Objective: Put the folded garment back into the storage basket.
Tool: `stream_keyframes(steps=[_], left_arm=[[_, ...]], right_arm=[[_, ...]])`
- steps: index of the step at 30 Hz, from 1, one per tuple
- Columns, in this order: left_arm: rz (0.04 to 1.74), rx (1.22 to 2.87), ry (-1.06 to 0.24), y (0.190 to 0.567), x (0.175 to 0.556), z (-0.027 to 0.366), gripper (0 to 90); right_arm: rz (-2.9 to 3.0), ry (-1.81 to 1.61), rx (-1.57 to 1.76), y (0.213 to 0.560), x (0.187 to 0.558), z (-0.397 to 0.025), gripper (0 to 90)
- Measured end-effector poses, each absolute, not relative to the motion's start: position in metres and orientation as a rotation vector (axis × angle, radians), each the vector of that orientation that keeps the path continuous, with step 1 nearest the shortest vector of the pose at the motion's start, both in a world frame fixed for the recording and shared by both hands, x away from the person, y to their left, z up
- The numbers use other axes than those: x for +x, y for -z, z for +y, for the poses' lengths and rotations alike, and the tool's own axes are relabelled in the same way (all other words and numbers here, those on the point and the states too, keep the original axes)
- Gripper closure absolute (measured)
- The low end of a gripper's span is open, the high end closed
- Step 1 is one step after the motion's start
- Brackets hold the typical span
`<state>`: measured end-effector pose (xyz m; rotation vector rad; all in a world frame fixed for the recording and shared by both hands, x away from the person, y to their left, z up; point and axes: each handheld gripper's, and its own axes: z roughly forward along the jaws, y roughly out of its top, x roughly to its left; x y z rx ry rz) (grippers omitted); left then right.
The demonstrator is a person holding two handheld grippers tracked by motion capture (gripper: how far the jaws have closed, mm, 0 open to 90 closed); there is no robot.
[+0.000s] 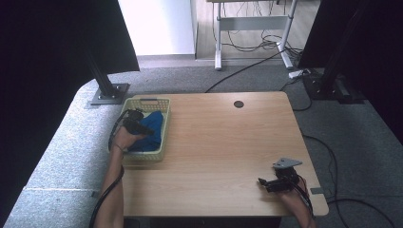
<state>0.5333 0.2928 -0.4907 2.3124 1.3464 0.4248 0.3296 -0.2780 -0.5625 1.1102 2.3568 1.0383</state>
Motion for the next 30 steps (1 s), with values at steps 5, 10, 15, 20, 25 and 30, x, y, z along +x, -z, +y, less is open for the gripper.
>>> stream_keyframes(steps=[5,10,15,20,25,30], left_arm=[[1.339,2.279,-0.440,0.486,0.528,0.294,6.3],[1.340,2.224,-0.446,0.481,0.522,0.296,6.3],[1.324,2.194,-0.467,0.473,0.516,0.297,6.3],[1.298,2.166,-0.482,0.466,0.508,0.294,6.3],[1.274,2.157,-0.502,0.462,0.501,0.289,6.2],[1.256,2.144,-0.518,0.458,0.496,0.285,5.9]], right_arm=[[2.357,-1.038,1.111,0.562,0.330,-0.278,8.2],[2.356,-1.038,1.112,0.562,0.329,-0.278,8.2],[2.356,-1.038,1.112,0.562,0.329,-0.278,8.2],[2.355,-1.037,1.112,0.562,0.329,-0.278,8.2],[2.355,-1.037,1.113,0.562,0.329,-0.278,8.2],[2.355,-1.037,1.112,0.562,0.329,-0.278,8.2]])
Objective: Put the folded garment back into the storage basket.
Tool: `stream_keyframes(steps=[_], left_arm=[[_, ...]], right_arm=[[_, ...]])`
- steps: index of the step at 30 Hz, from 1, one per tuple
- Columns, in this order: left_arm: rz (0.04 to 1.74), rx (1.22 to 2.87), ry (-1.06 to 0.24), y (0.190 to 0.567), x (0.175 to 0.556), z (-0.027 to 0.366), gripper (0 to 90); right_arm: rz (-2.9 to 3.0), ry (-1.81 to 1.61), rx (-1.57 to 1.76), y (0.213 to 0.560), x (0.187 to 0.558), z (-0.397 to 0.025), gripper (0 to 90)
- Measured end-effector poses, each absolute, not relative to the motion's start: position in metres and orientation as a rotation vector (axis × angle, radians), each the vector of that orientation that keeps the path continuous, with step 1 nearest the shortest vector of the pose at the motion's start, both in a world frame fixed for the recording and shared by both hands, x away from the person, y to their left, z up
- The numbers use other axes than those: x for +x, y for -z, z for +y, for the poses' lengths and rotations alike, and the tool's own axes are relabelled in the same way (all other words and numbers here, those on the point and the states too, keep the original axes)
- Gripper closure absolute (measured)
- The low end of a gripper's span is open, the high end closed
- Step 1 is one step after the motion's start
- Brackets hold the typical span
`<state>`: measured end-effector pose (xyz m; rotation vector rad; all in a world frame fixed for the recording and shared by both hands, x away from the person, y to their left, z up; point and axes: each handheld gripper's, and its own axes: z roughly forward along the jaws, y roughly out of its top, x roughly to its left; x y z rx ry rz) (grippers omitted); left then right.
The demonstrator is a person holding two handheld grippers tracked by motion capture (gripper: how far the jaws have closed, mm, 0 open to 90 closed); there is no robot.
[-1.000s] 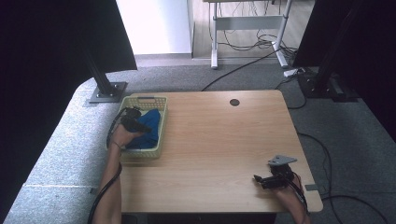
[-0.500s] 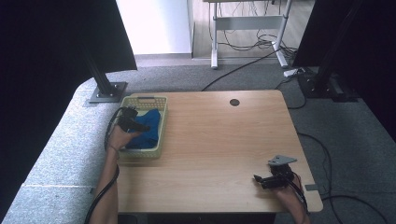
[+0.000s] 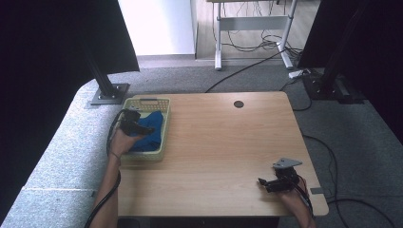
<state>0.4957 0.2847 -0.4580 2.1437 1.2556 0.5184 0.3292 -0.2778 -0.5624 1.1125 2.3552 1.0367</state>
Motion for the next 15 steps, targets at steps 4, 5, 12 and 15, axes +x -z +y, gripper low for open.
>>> stream_keyframes(steps=[4,5,12,15], left_arm=[[1.241,2.131,-0.520,0.455,0.491,0.282,5.7],[1.237,2.129,-0.517,0.454,0.489,0.281,5.7],[1.205,2.114,-0.534,0.448,0.478,0.271,5.2],[1.186,2.110,-0.538,0.446,0.473,0.268,5.2]], right_arm=[[2.355,-1.037,1.113,0.562,0.329,-0.278,8.2],[2.355,-1.036,1.113,0.562,0.329,-0.278,8.2],[2.354,-1.036,1.114,0.562,0.329,-0.278,8.2],[2.354,-1.036,1.114,0.562,0.329,-0.278,8.2]])
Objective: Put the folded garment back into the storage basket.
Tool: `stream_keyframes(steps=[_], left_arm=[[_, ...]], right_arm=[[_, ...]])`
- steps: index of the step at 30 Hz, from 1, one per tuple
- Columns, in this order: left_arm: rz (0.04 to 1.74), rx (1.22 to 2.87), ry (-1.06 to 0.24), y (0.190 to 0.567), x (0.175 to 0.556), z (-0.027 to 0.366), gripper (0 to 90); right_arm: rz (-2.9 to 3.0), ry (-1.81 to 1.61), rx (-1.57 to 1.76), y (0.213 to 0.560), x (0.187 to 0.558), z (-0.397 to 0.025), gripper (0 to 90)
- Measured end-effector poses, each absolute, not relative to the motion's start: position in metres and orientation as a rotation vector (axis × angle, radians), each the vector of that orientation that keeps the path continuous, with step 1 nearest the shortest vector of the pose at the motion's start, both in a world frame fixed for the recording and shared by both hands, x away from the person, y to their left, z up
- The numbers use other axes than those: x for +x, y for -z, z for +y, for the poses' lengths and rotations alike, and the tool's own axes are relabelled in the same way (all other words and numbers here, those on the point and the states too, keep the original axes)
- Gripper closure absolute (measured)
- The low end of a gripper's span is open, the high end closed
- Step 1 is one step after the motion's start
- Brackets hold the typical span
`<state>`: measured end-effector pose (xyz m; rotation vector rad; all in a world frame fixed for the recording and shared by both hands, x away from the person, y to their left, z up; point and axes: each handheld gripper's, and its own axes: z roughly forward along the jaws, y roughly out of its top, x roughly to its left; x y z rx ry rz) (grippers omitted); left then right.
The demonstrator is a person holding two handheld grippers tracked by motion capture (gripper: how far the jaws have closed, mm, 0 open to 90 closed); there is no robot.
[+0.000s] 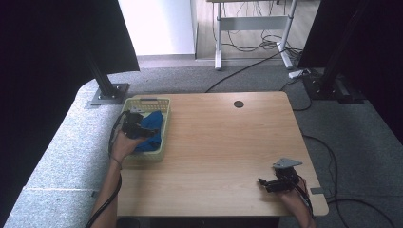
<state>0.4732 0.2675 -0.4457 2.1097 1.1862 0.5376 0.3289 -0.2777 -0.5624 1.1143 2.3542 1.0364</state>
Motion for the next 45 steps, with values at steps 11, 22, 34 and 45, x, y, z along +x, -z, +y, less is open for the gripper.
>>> stream_keyframes(steps=[11,22,34,45], left_arm=[[1.125,2.080,-0.521,0.440,0.455,0.253,5.0],[1.064,2.071,-0.524,0.438,0.437,0.237,4.8],[1.008,2.073,-0.533,0.436,0.423,0.223,4.8],[0.978,2.066,-0.522,0.437,0.413,0.215,4.7]], right_arm=[[2.354,-1.036,1.114,0.562,0.329,-0.278,8.2],[2.355,-1.036,1.113,0.562,0.329,-0.278,8.2],[2.357,-1.037,1.113,0.562,0.328,-0.278,8.2],[2.359,-1.037,1.109,0.562,0.328,-0.277,8.2]])
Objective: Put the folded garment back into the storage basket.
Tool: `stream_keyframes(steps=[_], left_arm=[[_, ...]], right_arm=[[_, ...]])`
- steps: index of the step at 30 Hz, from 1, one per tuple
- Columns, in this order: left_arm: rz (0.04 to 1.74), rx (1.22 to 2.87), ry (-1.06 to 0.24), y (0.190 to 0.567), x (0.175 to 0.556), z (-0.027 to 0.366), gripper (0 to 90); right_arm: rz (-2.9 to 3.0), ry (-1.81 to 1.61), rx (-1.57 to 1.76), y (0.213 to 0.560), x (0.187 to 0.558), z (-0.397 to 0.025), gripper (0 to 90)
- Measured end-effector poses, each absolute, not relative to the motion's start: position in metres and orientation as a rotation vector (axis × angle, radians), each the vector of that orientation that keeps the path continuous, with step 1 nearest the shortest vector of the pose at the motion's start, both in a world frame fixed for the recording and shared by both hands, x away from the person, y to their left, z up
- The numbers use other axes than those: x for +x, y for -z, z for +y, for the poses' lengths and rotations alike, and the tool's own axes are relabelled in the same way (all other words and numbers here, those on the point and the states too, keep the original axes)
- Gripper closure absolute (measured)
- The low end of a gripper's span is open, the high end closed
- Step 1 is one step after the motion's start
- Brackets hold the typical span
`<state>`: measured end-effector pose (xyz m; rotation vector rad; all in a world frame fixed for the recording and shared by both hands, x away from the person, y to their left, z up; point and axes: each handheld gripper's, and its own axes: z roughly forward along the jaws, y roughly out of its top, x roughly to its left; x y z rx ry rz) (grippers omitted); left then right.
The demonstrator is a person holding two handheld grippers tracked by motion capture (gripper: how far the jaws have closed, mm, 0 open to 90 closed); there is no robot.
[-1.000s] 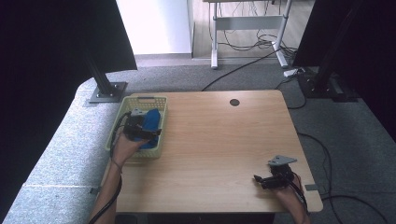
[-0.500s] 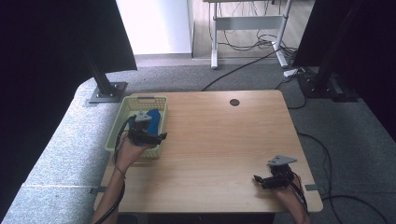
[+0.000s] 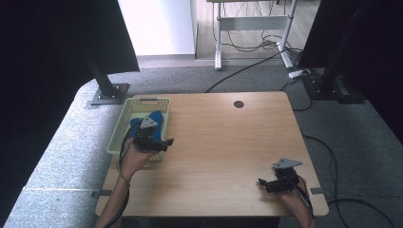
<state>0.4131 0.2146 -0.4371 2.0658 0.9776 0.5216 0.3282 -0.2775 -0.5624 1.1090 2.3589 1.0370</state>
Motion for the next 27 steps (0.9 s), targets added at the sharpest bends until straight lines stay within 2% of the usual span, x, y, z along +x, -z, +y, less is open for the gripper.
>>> stream_keyframes(steps=[27], left_arm=[[0.929,2.045,-0.478,0.450,0.390,0.197,4.6]], right_arm=[[2.360,-1.038,1.108,0.562,0.328,-0.277,8.2]])
